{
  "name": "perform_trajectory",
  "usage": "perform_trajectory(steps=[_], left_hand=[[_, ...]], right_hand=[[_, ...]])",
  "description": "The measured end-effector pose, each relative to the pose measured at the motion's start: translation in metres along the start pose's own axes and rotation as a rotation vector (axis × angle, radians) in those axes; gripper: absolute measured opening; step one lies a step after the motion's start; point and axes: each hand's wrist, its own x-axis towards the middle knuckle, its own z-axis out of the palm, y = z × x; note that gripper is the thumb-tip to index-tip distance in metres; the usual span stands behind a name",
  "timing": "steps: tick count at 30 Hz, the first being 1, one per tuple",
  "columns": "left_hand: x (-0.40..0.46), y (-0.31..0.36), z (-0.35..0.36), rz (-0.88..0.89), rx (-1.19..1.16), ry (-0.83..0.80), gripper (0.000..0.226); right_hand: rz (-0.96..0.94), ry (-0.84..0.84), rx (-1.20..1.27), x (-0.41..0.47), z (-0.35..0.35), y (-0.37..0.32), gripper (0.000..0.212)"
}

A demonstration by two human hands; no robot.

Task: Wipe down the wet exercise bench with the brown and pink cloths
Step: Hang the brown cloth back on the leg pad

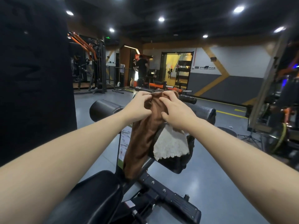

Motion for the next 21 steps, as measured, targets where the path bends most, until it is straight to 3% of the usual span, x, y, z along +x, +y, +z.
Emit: perform_trajectory(steps=[3,6,8,10,14,21], left_hand=[[0.012,-0.011,0.012,-0.042,-0.014,-0.128,0.081],[0.019,-0.021,0.025,-0.107,-0.020,-0.248,0.068],[0.019,-0.023,0.030,-0.122,0.006,-0.221,0.053],[0.016,-0.024,0.030,-0.108,0.047,-0.132,0.046],[0.001,-0.016,0.023,-0.009,-0.013,0.000,0.032],[-0.042,0.011,0.032,0.205,0.029,-0.039,0.021]], right_hand=[[0.089,-0.079,0.026,0.006,0.014,0.016,0.062],[0.230,-0.265,0.124,0.011,0.023,0.028,0.063],[0.324,-0.339,0.213,0.011,0.023,0.035,0.061],[0.386,-0.301,0.290,0.006,0.021,0.039,0.062],[0.274,-0.155,0.265,-0.017,0.008,0.032,0.063],[0.165,-0.319,0.169,-0.072,-0.002,0.008,0.081]])
